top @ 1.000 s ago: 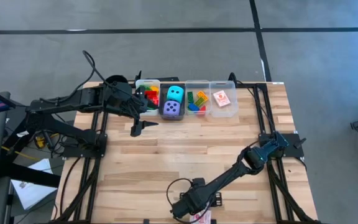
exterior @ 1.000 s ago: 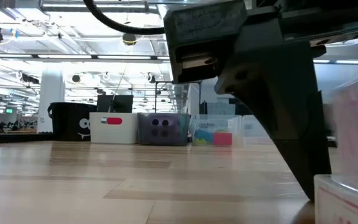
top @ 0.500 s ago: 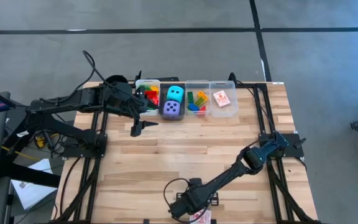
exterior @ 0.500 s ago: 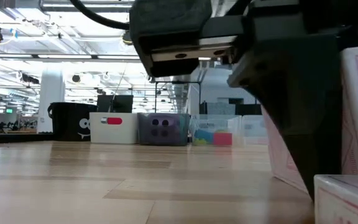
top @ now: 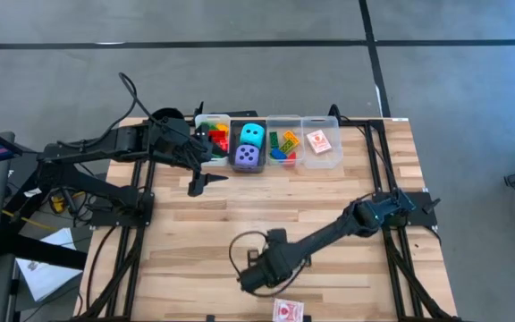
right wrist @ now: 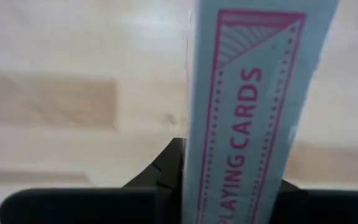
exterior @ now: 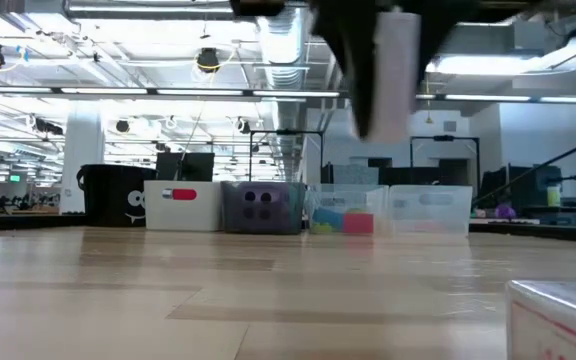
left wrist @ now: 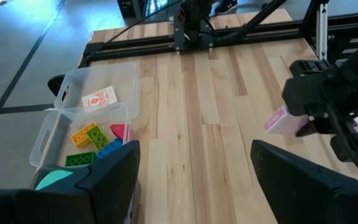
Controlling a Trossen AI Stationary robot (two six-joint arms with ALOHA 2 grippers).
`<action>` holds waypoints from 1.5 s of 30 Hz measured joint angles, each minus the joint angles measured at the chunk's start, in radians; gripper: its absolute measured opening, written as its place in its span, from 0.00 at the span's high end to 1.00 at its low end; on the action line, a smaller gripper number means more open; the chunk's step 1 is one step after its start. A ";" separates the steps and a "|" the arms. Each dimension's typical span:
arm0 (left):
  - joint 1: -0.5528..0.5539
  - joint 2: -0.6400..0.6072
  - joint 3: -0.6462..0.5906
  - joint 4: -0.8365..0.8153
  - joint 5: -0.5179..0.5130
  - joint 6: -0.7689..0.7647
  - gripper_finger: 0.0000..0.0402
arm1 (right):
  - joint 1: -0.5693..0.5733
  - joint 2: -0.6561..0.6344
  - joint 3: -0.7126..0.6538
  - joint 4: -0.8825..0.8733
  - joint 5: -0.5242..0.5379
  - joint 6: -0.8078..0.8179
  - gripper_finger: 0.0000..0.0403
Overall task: Pick & Place Toys
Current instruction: Put the pink deck of cards into the right transparent bin
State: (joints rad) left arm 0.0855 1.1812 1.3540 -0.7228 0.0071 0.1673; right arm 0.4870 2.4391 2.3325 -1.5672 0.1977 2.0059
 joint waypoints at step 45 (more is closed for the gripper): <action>0.071 -0.372 -0.007 -0.066 -0.145 -0.073 0.26 | -0.772 -0.269 0.002 -0.004 0.740 -1.120 0.85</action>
State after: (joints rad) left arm 0.1562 0.8093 1.3466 -0.7889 -0.1381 0.0939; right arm -0.2850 2.1700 2.3348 -1.5710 0.9378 0.8862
